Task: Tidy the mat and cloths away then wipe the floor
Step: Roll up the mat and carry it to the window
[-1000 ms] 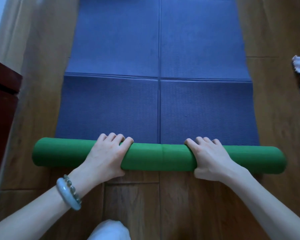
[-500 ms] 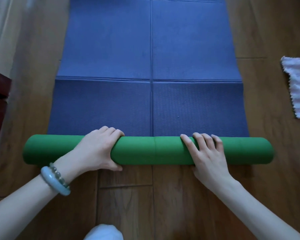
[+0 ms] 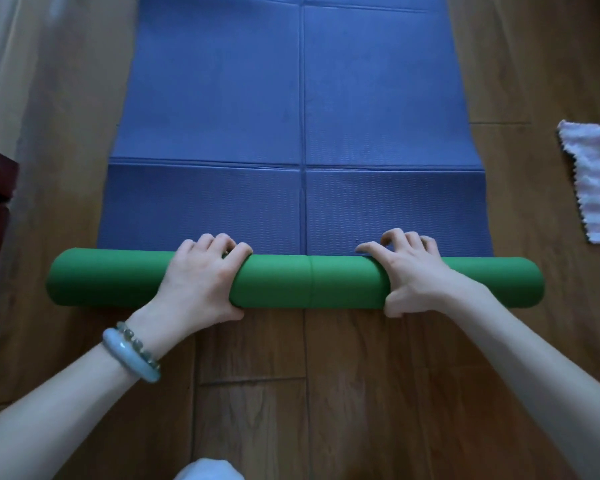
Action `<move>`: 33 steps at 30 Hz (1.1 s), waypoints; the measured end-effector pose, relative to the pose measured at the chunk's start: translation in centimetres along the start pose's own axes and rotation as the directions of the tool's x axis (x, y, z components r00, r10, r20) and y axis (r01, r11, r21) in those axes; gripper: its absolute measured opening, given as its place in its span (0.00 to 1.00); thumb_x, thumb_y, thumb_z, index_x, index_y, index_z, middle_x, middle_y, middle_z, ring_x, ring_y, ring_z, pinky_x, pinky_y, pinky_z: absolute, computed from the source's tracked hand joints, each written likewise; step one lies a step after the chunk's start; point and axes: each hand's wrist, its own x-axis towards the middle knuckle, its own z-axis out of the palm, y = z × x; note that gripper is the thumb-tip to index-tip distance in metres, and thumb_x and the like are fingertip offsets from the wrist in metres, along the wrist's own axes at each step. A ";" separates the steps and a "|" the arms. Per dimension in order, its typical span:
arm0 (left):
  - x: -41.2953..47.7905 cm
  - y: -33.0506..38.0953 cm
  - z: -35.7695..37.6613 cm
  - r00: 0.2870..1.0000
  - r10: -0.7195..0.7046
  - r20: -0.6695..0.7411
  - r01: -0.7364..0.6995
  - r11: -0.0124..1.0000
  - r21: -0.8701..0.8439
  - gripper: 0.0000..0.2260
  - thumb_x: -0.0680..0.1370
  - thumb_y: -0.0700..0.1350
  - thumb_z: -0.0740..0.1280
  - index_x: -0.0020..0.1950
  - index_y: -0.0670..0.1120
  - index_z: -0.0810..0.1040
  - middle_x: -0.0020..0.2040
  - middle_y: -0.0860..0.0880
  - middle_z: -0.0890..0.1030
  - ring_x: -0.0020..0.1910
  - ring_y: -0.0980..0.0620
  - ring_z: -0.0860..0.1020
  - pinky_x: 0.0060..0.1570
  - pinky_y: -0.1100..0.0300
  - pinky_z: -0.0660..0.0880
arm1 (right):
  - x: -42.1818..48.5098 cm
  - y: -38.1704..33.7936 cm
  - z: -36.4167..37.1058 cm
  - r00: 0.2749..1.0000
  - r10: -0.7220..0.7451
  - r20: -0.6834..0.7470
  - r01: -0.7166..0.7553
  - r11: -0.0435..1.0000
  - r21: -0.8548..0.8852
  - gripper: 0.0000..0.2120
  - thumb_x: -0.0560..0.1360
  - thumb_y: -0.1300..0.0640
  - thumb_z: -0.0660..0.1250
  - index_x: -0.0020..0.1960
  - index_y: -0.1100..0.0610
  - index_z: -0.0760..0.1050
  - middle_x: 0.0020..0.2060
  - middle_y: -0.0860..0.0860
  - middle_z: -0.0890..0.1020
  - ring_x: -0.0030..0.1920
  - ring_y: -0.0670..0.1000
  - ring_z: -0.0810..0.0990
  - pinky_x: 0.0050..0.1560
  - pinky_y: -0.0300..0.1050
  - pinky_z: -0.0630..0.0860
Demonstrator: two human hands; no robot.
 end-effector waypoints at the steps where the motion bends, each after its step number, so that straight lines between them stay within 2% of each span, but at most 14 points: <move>1: 0.6 -0.3 -0.4 0.999 0.000 0.049 0.000 1.000 -0.006 0.34 0.50 0.58 0.76 0.53 0.50 0.75 0.44 0.48 0.76 0.42 0.43 0.75 0.40 0.53 0.71 | -0.2 -0.1 -0.1 0.999 0.014 -0.035 -0.014 1.000 0.004 0.47 0.59 0.53 0.71 0.73 0.41 0.51 0.65 0.53 0.60 0.66 0.56 0.59 0.69 0.53 0.52; 3: 2.0 -1.0 -1.4 0.984 0.009 0.177 0.000 0.999 -0.052 0.33 0.53 0.61 0.74 0.55 0.54 0.72 0.46 0.52 0.75 0.47 0.47 0.75 0.41 0.55 0.69 | -1.1 -0.6 0.5 0.978 0.039 -0.204 -0.037 0.999 0.012 0.48 0.60 0.58 0.70 0.75 0.45 0.52 0.69 0.56 0.60 0.68 0.58 0.57 0.71 0.55 0.49; 6: 4.5 -1.9 -3.0 0.906 -0.002 0.422 0.094 0.976 -0.198 0.33 0.57 0.63 0.75 0.58 0.57 0.68 0.49 0.56 0.74 0.50 0.52 0.73 0.42 0.56 0.68 | -2.0 -1.0 2.9 0.864 0.050 -0.502 -0.043 0.999 0.027 0.46 0.54 0.64 0.72 0.71 0.56 0.64 0.65 0.63 0.69 0.65 0.61 0.62 0.69 0.60 0.55; 8: 5.3 -2.1 -3.5 0.873 0.005 0.487 0.127 0.963 -0.238 0.34 0.57 0.63 0.76 0.59 0.57 0.69 0.50 0.57 0.75 0.49 0.54 0.73 0.45 0.56 0.71 | -1.6 -0.5 4.4 0.849 0.020 -0.529 -0.042 0.999 -0.029 0.49 0.51 0.62 0.73 0.71 0.58 0.62 0.64 0.63 0.70 0.66 0.62 0.63 0.69 0.60 0.53; 10: 5.4 -2.2 -3.5 0.868 0.006 0.496 0.140 0.956 -0.257 0.35 0.57 0.63 0.76 0.60 0.57 0.69 0.52 0.58 0.75 0.51 0.55 0.72 0.49 0.55 0.72 | -1.1 -0.1 4.9 0.856 -0.019 -0.516 -0.034 0.995 -0.093 0.53 0.48 0.62 0.74 0.72 0.58 0.60 0.63 0.62 0.71 0.65 0.62 0.64 0.68 0.59 0.54; 12: 5.1 -2.6 -3.4 0.882 0.026 0.470 0.107 0.961 -0.255 0.40 0.55 0.68 0.72 0.64 0.57 0.68 0.57 0.57 0.73 0.56 0.54 0.70 0.54 0.55 0.71 | -0.5 0.1 4.9 0.854 -0.026 -0.520 -0.051 0.990 -0.133 0.52 0.49 0.63 0.75 0.71 0.58 0.61 0.61 0.61 0.73 0.63 0.63 0.68 0.66 0.59 0.56; 14: 4.3 -3.0 -3.2 0.925 0.049 0.377 0.027 0.981 -0.194 0.49 0.53 0.73 0.65 0.70 0.55 0.63 0.65 0.53 0.70 0.63 0.51 0.67 0.60 0.55 0.66 | 0.1 0.3 4.6 0.845 -0.038 -0.533 -0.055 0.986 -0.157 0.49 0.49 0.64 0.75 0.70 0.58 0.64 0.58 0.60 0.75 0.59 0.63 0.73 0.64 0.58 0.59; 16: 3.0 -2.7 -2.5 0.971 0.051 0.235 -0.033 0.996 -0.080 0.54 0.54 0.73 0.70 0.74 0.50 0.60 0.69 0.48 0.68 0.66 0.46 0.67 0.63 0.50 0.65 | 1.3 0.8 3.9 0.838 -0.056 -0.542 -0.045 0.984 -0.171 0.46 0.50 0.62 0.76 0.67 0.57 0.67 0.55 0.58 0.77 0.54 0.62 0.76 0.60 0.56 0.62; 19: 1.6 -1.4 -0.7 0.999 0.042 0.006 -0.042 0.998 0.053 0.55 0.51 0.66 0.78 0.72 0.45 0.65 0.63 0.42 0.75 0.60 0.40 0.74 0.61 0.45 0.67 | 2.7 1.6 2.7 0.866 -0.076 -0.495 -0.030 0.979 -0.204 0.43 0.49 0.56 0.77 0.64 0.56 0.70 0.49 0.55 0.79 0.47 0.60 0.78 0.52 0.54 0.70; 22: 2.1 -1.1 -0.2 0.996 -0.012 -0.091 0.016 0.999 0.037 0.51 0.50 0.63 0.80 0.69 0.45 0.70 0.57 0.42 0.77 0.55 0.40 0.76 0.57 0.46 0.67 | 2.9 1.5 1.0 0.939 -0.079 -0.335 -0.006 0.969 -0.247 0.41 0.56 0.52 0.75 0.67 0.52 0.65 0.54 0.52 0.76 0.53 0.58 0.75 0.54 0.52 0.68; 24: 2.9 -1.3 -0.4 0.994 -0.040 -0.099 0.043 0.999 0.033 0.46 0.50 0.59 0.81 0.65 0.46 0.73 0.53 0.42 0.79 0.49 0.40 0.77 0.52 0.47 0.71 | 3.2 1.4 -0.3 0.970 -0.068 -0.231 0.020 0.979 -0.203 0.40 0.60 0.48 0.73 0.68 0.49 0.60 0.56 0.50 0.73 0.57 0.56 0.72 0.56 0.51 0.65; 27: 3.7 -1.4 -0.8 0.998 -0.055 -0.042 0.057 0.998 0.040 0.40 0.50 0.55 0.79 0.59 0.46 0.75 0.47 0.43 0.79 0.42 0.41 0.78 0.45 0.49 0.72 | 3.4 1.3 -1.9 0.991 -0.043 -0.131 0.026 0.991 -0.131 0.40 0.59 0.47 0.74 0.67 0.48 0.60 0.55 0.50 0.73 0.57 0.54 0.71 0.54 0.50 0.66; 33: 0.7 -1.4 -1.0 0.998 -0.027 0.057 0.027 1.000 -0.004 0.35 0.52 0.61 0.73 0.57 0.52 0.73 0.43 0.50 0.77 0.41 0.45 0.77 0.42 0.53 0.68 | 1.7 0.0 -1.6 0.993 -0.093 0.066 0.098 0.992 -0.081 0.38 0.56 0.47 0.75 0.62 0.47 0.63 0.52 0.49 0.74 0.55 0.54 0.73 0.47 0.48 0.66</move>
